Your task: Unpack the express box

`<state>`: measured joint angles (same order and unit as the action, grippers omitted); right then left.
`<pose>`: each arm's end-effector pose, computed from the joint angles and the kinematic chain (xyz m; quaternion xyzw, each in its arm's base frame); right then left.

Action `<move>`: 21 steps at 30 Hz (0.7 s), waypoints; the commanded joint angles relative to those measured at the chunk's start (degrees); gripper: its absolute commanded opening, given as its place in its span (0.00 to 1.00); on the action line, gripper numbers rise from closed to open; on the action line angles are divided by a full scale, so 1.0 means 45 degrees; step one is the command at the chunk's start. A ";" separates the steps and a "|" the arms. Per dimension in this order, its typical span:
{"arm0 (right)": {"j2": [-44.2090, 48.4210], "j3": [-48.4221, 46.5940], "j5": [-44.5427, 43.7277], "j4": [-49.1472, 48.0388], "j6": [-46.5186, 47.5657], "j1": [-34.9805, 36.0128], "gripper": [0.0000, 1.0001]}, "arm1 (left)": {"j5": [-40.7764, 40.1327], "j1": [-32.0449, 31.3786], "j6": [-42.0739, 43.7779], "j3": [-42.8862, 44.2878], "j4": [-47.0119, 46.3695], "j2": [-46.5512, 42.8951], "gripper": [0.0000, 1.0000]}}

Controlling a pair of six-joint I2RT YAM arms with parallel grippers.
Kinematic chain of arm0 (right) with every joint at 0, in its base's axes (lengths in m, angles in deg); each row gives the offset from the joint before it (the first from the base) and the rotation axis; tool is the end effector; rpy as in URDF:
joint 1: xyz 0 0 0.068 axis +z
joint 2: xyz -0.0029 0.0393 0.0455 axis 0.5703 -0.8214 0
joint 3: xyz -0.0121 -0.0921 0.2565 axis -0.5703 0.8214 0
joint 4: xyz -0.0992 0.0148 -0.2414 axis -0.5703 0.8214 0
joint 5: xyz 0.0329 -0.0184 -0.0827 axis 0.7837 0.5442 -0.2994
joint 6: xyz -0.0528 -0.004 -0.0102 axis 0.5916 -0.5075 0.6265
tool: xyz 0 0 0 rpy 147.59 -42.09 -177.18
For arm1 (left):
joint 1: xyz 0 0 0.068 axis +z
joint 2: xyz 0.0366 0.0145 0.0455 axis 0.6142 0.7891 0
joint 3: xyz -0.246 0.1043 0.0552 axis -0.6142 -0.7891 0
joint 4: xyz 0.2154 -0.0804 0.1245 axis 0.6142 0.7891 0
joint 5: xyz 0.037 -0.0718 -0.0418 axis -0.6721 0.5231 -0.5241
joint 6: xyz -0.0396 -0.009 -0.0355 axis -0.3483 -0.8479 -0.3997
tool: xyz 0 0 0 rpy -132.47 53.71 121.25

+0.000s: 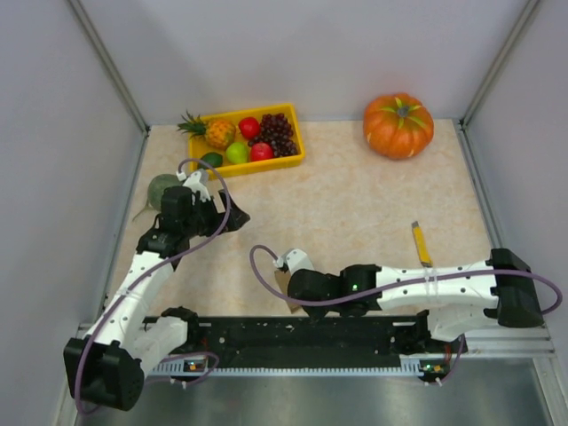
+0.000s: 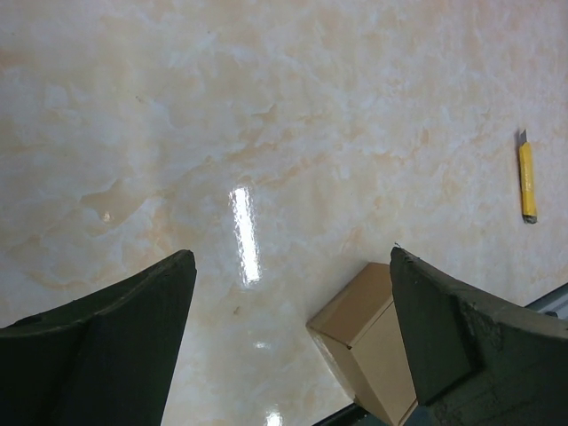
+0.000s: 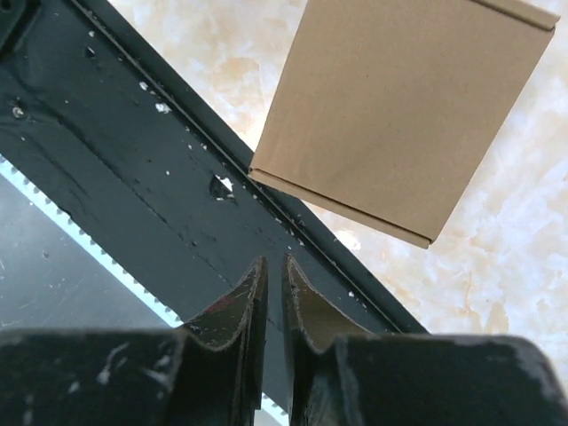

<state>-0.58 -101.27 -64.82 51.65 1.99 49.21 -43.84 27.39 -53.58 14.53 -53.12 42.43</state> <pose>0.0377 0.2652 0.2515 -0.3629 0.8820 0.1646 0.2518 0.2035 -0.0489 0.2768 -0.0494 0.8703 -0.2822 0.4006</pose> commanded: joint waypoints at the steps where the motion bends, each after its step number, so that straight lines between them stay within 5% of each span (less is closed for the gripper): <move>1: -0.0371 0.0222 0.0028 0.0180 -0.0853 0.0125 0.11 | 0.0142 0.0068 -0.0039 -0.0245 -0.0778 -0.0275 0.93; 10: -0.1094 0.0905 0.0730 -0.0912 -0.0444 -0.0225 0.15 | -0.0640 0.0068 -0.0039 -0.0031 -0.0622 0.0349 0.93; 21: -0.1795 0.0987 0.0751 -0.3490 0.1447 -0.3287 0.18 | -0.1009 0.0068 -0.0234 0.0711 -0.0662 0.1092 0.93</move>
<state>-6.40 -95.54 -60.53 44.07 2.78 39.62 -46.57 27.39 -54.21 14.18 -53.62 47.26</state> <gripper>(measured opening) 0.173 0.926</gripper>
